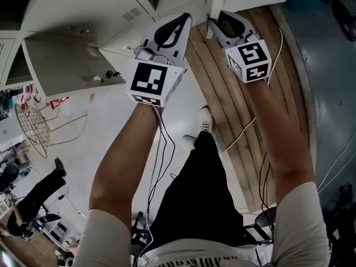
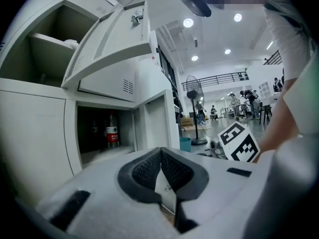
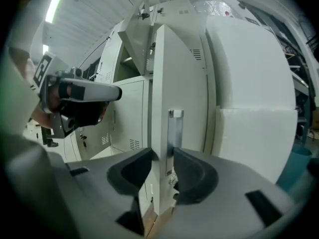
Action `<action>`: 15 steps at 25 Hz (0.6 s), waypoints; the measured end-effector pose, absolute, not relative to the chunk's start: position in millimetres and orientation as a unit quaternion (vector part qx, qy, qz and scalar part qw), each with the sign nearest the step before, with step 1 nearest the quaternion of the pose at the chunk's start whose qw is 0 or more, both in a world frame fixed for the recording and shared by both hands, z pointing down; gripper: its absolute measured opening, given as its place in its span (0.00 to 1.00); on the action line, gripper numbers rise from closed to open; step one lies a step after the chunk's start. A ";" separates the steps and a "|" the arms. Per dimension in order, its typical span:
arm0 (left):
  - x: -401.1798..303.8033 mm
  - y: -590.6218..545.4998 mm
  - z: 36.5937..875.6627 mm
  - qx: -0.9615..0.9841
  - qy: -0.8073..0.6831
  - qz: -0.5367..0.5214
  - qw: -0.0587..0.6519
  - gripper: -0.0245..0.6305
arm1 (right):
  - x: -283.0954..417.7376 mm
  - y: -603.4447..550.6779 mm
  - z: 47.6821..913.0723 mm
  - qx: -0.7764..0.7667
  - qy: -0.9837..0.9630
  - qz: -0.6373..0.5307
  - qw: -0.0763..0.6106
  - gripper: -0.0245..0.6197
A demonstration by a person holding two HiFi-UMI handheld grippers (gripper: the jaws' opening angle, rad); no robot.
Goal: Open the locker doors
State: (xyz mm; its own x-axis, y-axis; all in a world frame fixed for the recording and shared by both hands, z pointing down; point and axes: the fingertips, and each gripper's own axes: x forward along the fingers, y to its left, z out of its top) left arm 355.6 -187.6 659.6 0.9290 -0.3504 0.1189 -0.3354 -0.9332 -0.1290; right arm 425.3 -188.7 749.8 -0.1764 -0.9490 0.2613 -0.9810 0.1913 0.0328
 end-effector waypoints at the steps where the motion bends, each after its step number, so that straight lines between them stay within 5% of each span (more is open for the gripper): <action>1: 362.9 -185.7 655.2 -0.981 0.171 -0.069 0.052 0.05 | 431.7 -184.1 749.6 0.634 -0.761 0.074 0.115 0.25; 15: 435.0 -177.0 619.5 -0.986 0.153 -0.060 0.029 0.05 | 551.6 -146.2 747.8 0.698 -0.691 0.140 0.128 0.18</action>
